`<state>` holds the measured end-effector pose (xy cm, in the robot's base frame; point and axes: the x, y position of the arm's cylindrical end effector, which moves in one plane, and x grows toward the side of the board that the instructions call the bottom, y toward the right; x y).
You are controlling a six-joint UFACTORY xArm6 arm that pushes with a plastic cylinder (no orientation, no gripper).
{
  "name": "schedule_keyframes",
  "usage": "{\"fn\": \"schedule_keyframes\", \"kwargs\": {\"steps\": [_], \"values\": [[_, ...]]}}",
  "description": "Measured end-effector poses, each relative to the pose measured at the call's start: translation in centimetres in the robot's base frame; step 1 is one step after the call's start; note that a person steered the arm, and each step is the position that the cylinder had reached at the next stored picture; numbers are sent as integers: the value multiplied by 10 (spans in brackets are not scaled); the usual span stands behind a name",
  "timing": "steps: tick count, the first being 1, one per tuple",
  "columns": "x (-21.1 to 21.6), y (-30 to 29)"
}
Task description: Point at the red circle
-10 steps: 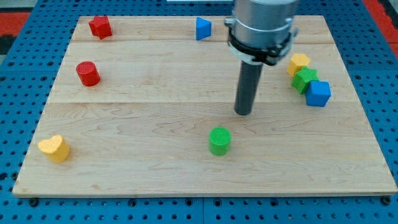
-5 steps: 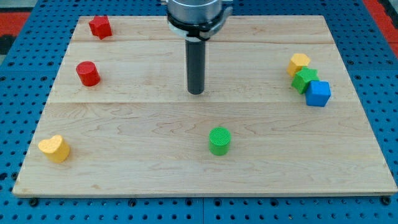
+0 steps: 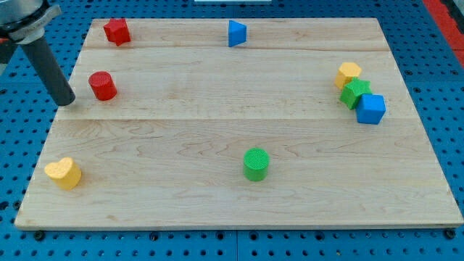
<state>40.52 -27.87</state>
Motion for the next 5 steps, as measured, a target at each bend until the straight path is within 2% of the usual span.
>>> {"fn": "schedule_keyframes", "kwargs": {"steps": [3,4,5], "values": [[-4,6],[-9,32],[-26,82]]}}
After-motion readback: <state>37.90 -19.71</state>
